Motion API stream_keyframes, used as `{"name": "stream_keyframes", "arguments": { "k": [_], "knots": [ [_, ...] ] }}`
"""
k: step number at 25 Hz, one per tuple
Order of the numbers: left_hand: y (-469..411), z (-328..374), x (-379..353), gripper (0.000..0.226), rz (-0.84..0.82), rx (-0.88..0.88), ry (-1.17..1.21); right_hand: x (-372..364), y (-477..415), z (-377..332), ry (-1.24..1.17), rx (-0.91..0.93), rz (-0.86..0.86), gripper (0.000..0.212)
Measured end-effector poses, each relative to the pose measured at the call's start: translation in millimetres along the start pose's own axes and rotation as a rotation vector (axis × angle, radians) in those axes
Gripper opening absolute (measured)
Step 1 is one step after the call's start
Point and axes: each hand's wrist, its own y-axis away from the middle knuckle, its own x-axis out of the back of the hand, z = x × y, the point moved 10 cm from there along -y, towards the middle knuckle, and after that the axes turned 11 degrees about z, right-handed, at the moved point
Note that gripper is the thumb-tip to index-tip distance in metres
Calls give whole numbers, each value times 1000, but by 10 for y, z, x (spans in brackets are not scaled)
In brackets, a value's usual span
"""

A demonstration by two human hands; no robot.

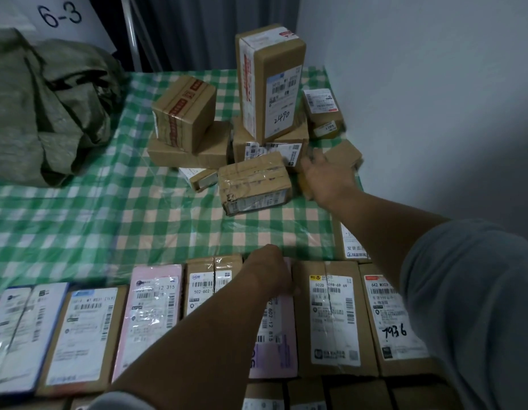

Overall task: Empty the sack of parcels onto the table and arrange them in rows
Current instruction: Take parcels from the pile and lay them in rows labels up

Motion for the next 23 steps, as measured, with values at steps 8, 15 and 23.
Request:
{"name": "stream_keyframes", "arguments": {
  "k": [8, 15, 23],
  "knots": [
    [184, 134, -27, 66, 11, -93, -119, 736, 678, -189, 398, 327, 54, 68],
    [163, 49, -95, 42, 75, -75, 3, 594, 1282, -772, 506, 549, -80, 65],
    [37, 2, 473, 32, 226, 125, 1275, 752, 1445, -1012, 437, 576, 7, 48]
  ]
}}
